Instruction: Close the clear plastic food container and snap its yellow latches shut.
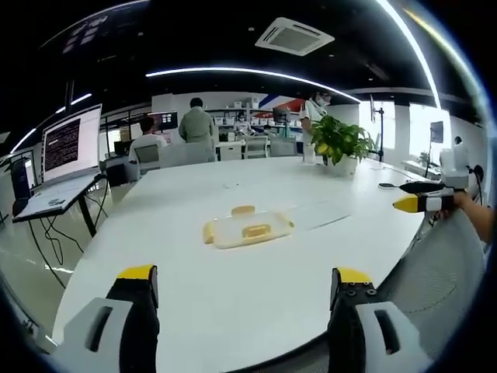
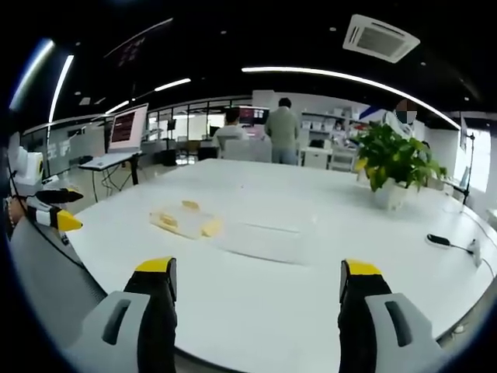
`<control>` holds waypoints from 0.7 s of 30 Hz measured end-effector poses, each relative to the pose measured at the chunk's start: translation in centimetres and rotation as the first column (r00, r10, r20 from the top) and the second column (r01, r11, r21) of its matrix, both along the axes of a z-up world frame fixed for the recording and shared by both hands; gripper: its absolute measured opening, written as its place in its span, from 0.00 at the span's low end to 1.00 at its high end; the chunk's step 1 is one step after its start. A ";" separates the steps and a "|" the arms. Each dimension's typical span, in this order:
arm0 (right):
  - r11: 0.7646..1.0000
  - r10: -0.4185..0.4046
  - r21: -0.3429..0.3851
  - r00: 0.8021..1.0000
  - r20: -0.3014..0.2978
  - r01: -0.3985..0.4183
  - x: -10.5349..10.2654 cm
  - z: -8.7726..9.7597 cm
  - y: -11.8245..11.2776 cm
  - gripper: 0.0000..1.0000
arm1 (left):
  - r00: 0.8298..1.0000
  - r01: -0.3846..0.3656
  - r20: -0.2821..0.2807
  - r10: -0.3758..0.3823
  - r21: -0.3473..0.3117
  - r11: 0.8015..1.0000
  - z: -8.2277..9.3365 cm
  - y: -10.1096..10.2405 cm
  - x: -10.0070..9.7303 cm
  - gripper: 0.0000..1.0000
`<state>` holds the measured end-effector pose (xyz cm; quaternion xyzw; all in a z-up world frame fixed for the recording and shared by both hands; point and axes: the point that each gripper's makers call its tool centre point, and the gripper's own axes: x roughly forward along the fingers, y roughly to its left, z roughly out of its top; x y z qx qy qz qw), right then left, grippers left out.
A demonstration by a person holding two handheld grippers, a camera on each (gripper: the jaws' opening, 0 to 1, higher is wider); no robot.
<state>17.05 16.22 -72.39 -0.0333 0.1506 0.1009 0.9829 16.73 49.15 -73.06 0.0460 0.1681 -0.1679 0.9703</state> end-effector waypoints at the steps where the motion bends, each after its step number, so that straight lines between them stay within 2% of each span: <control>1: 1.000 -0.001 0.000 1.000 0.000 0.001 0.0 0.0 0.0 0.83 | 1.000 -0.001 -0.002 0.001 0.001 1.000 0.0 0.0 0.0 0.87; 9: 1.000 0.006 -0.011 1.000 -0.012 -0.006 0.0 -0.2 0.1 0.83 | 1.000 0.003 -0.002 -0.003 -0.008 1.000 0.0 -0.1 0.0 0.87; 16: 1.000 0.017 -0.007 1.000 -0.010 -0.017 0.0 -0.2 0.2 0.83 | 0.999 0.013 -0.036 -0.013 0.004 1.000 -0.5 -0.2 -0.1 0.88; 21: 1.000 0.028 -0.009 0.999 -0.022 -0.028 -0.1 -0.3 0.4 0.86 | 0.999 0.016 -0.035 -0.017 -0.017 1.000 -0.3 -0.4 -0.1 0.89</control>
